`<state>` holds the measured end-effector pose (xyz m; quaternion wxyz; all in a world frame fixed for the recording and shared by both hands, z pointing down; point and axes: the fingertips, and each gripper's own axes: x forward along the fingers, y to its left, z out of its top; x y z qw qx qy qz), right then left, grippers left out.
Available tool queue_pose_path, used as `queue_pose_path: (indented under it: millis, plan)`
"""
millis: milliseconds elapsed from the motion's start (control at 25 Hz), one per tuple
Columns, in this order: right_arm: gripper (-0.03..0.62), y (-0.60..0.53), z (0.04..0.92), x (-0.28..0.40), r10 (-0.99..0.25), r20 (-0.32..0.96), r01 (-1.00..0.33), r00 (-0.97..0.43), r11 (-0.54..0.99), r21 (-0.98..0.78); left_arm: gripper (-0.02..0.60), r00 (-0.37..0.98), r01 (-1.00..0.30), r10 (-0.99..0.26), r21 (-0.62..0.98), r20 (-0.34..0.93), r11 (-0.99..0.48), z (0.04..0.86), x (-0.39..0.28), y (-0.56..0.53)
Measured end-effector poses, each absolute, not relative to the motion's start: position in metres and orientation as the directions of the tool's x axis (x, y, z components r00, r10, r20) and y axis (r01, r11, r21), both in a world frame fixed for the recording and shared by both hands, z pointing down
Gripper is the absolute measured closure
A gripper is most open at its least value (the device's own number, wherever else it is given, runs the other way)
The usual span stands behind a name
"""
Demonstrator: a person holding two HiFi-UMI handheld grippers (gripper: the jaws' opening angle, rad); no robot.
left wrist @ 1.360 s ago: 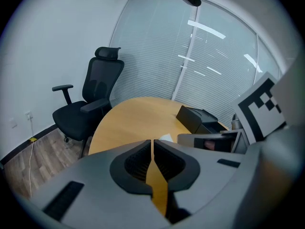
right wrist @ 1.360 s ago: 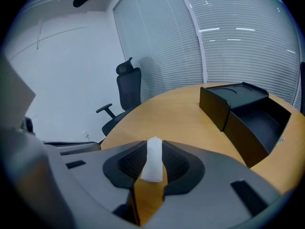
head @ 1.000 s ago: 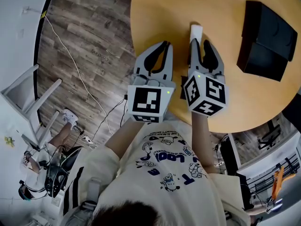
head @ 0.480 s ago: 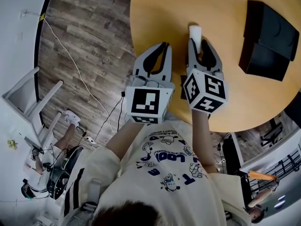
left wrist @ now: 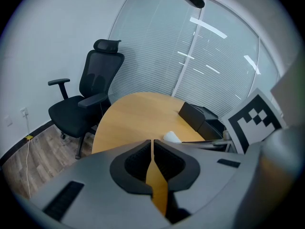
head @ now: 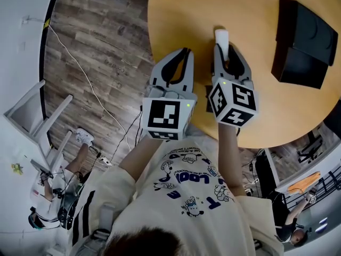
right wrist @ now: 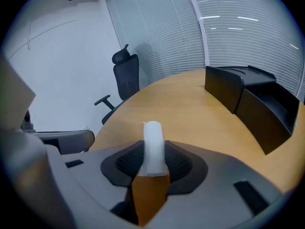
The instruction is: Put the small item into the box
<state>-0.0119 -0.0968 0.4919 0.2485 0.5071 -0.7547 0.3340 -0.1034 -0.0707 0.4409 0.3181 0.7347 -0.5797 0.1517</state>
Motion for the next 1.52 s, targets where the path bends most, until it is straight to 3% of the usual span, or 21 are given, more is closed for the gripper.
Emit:
queue_pose_path:
  millis: [760,1520]
  plan:
    - [0.453,-0.11,0.458,-0.017,-0.669,0.669,-0.945,-0.324,0.204,-0.255,0.552,0.359,-0.927,-0.751,0.305,0.554,-0.218,0.418,-0.103,-0.091]
    - [0.453,-0.117,0.416,0.066,-0.755,0.612,-0.964,-0.235,0.1,-0.247,0.552,0.431,-0.9,-0.754,0.29,0.495,-0.324,0.38,-0.03,-0.106]
